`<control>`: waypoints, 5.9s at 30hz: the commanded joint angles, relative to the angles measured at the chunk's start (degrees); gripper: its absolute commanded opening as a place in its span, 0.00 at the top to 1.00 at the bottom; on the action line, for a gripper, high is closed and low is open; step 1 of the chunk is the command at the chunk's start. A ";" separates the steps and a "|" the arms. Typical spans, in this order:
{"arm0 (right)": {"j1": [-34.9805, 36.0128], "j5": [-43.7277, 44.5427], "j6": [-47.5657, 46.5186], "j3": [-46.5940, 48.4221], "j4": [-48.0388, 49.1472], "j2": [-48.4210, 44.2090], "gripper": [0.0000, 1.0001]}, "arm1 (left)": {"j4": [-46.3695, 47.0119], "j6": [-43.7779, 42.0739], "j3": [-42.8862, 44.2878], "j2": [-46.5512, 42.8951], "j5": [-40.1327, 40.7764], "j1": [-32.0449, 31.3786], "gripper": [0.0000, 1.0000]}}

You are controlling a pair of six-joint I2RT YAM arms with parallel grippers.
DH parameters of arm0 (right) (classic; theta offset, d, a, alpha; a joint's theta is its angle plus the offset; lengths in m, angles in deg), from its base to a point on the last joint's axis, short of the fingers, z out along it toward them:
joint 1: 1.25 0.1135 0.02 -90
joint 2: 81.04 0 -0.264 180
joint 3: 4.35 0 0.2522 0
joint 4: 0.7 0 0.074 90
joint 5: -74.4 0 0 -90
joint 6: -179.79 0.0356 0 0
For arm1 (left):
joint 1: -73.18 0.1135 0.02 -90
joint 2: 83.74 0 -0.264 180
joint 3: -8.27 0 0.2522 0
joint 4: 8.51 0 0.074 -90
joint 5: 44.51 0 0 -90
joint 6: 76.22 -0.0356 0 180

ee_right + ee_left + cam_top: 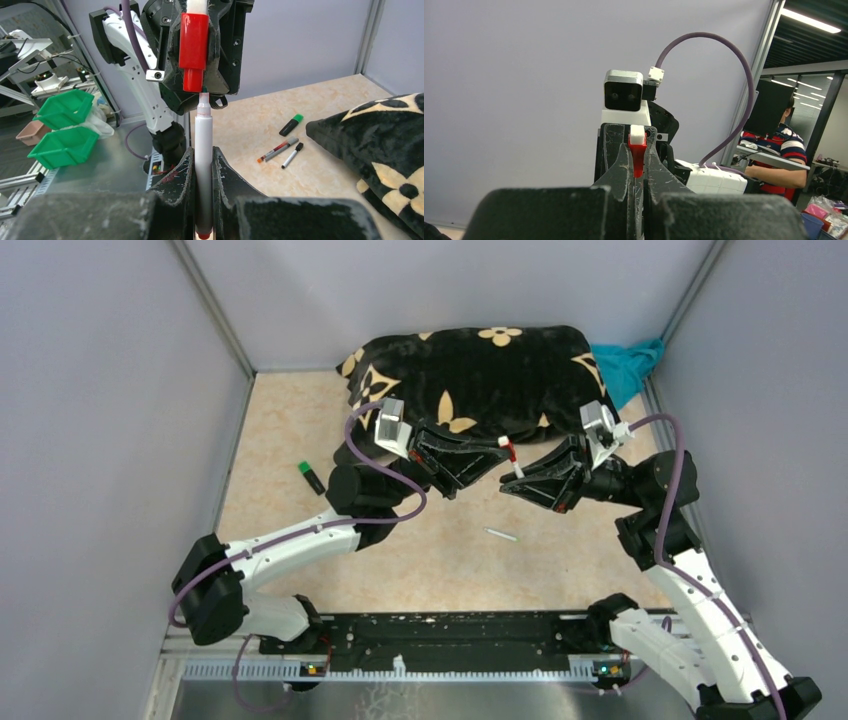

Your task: Insert the pens into the pen caps

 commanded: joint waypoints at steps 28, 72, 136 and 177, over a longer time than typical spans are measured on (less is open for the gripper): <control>0.73 0.52 -0.28 4.76 0.82 -0.02 1.00 | 4.79 0.68 0.44 -0.33 0.67 -0.44 1.00; 1.35 -0.34 -0.79 6.40 1.64 1.25 1.00 | -2.82 -0.94 -1.83 -0.41 1.87 -0.68 1.00; 2.12 8.53 -6.97 9.46 -4.29 9.08 1.00 | -39.54 0.01 -4.50 -10.80 10.37 -2.13 0.44; 23.82 37.25 -12.49 23.95 -21.27 62.12 1.00 | -82.83 -8.92 -4.44 -35.20 51.12 -1.14 0.12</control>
